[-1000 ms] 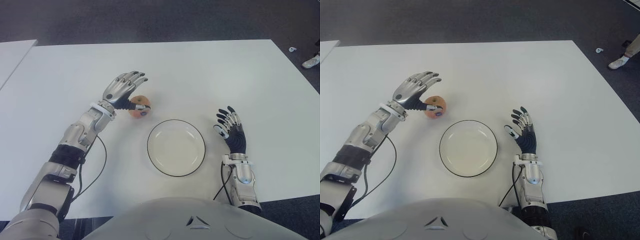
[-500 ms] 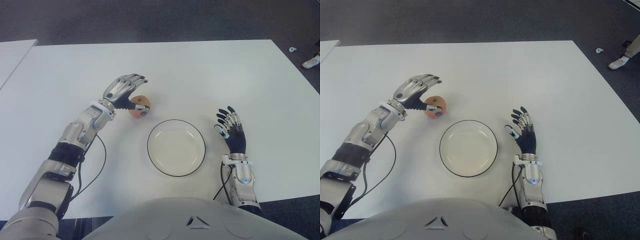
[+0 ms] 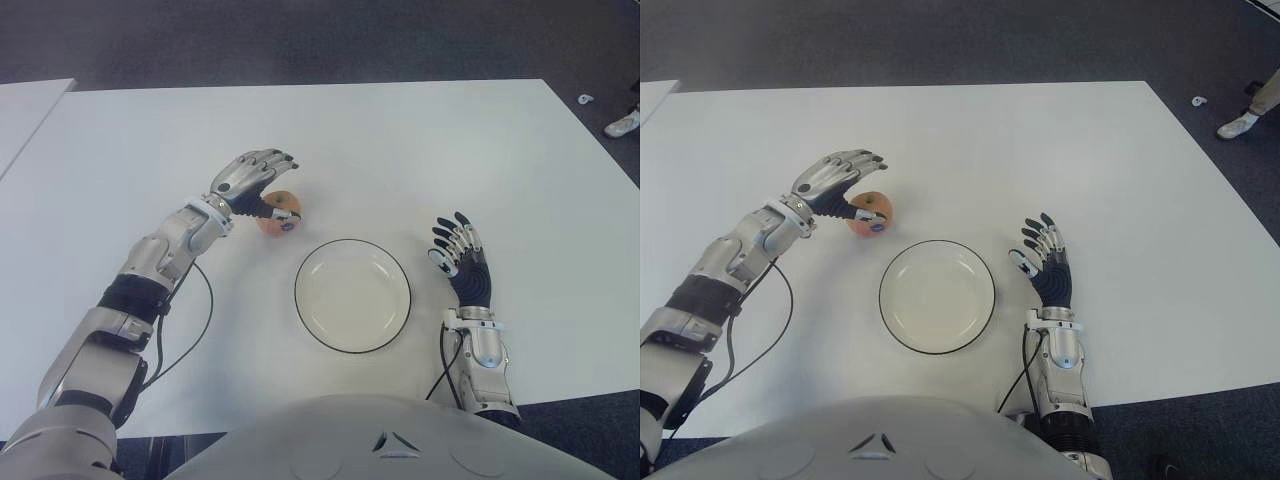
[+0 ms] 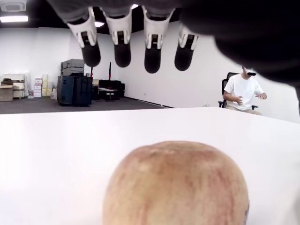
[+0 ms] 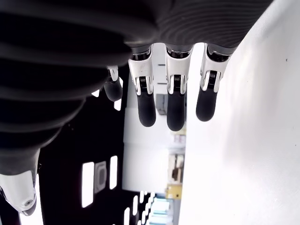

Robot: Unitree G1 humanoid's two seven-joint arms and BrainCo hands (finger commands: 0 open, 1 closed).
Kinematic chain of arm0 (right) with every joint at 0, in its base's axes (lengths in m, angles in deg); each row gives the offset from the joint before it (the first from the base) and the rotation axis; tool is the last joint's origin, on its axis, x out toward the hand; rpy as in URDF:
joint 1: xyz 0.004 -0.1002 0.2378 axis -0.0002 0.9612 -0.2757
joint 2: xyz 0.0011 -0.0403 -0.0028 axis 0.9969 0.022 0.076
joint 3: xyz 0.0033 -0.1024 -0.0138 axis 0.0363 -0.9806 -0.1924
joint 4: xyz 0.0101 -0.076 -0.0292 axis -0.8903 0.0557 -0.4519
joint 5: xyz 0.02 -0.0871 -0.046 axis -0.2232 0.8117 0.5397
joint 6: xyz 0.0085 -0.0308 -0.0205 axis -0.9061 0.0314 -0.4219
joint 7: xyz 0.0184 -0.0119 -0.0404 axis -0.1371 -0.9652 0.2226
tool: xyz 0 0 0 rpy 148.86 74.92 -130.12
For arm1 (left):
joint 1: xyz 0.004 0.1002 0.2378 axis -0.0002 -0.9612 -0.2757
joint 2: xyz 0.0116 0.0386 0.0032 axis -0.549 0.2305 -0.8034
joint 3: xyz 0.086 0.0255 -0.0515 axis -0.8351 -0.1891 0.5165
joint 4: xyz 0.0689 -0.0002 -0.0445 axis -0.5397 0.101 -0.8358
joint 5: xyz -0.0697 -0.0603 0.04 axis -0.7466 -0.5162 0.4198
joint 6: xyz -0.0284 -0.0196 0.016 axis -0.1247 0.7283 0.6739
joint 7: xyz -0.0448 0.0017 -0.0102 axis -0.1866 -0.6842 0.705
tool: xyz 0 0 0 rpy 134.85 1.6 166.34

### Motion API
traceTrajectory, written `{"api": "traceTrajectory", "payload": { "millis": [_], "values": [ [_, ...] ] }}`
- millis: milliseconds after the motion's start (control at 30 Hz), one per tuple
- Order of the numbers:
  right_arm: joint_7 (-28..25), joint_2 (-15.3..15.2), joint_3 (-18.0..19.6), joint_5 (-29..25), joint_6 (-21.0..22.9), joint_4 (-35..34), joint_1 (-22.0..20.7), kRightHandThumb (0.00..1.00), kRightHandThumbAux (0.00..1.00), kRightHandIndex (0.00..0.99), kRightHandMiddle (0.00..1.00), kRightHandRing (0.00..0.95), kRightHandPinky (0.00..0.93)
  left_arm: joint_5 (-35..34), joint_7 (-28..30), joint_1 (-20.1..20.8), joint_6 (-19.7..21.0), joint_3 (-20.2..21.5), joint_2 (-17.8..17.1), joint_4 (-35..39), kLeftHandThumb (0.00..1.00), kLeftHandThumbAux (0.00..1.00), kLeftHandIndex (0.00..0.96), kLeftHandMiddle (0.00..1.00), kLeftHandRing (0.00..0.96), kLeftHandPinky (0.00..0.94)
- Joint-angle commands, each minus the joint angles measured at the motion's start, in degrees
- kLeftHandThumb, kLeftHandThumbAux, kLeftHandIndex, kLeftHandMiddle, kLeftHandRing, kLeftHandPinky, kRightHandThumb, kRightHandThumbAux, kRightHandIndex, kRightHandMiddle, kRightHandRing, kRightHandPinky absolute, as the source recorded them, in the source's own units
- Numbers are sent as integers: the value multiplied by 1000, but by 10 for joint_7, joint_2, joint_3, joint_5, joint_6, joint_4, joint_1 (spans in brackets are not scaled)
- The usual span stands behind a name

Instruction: Put the apples into the plate.

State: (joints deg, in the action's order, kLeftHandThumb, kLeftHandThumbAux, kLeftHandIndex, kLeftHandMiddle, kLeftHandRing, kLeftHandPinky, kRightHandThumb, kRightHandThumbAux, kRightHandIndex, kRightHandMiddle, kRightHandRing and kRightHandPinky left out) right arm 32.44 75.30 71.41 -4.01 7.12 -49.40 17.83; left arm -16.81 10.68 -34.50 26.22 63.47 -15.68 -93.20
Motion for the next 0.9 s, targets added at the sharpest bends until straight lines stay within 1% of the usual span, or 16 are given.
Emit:
{"api": "traceTrajectory", "payload": {
  "millis": [33,267,600,767,900],
  "values": [
    [-3,26,-15,5,24,82,49,364,577,86,225,241,267,-7,14,11,-7,-15,-1,-24,296,277,133,116,99,126],
    [-13,22,-15,-3,23,82,51,358,575,84,219,229,235,3,0,9,-10,-27,5,-37,286,280,127,115,98,129],
    [-19,23,-13,-9,34,77,52,361,571,88,225,229,242,17,-27,7,-6,-47,10,-49,277,280,129,117,99,138],
    [-21,23,-13,-10,34,78,52,353,573,86,224,229,244,21,-35,7,-1,-57,11,-53,273,275,127,117,101,147],
    [-18,23,-12,-6,29,79,52,345,576,83,223,226,227,28,-50,9,0,-66,16,-63,274,275,133,123,108,155]
  ]
}}
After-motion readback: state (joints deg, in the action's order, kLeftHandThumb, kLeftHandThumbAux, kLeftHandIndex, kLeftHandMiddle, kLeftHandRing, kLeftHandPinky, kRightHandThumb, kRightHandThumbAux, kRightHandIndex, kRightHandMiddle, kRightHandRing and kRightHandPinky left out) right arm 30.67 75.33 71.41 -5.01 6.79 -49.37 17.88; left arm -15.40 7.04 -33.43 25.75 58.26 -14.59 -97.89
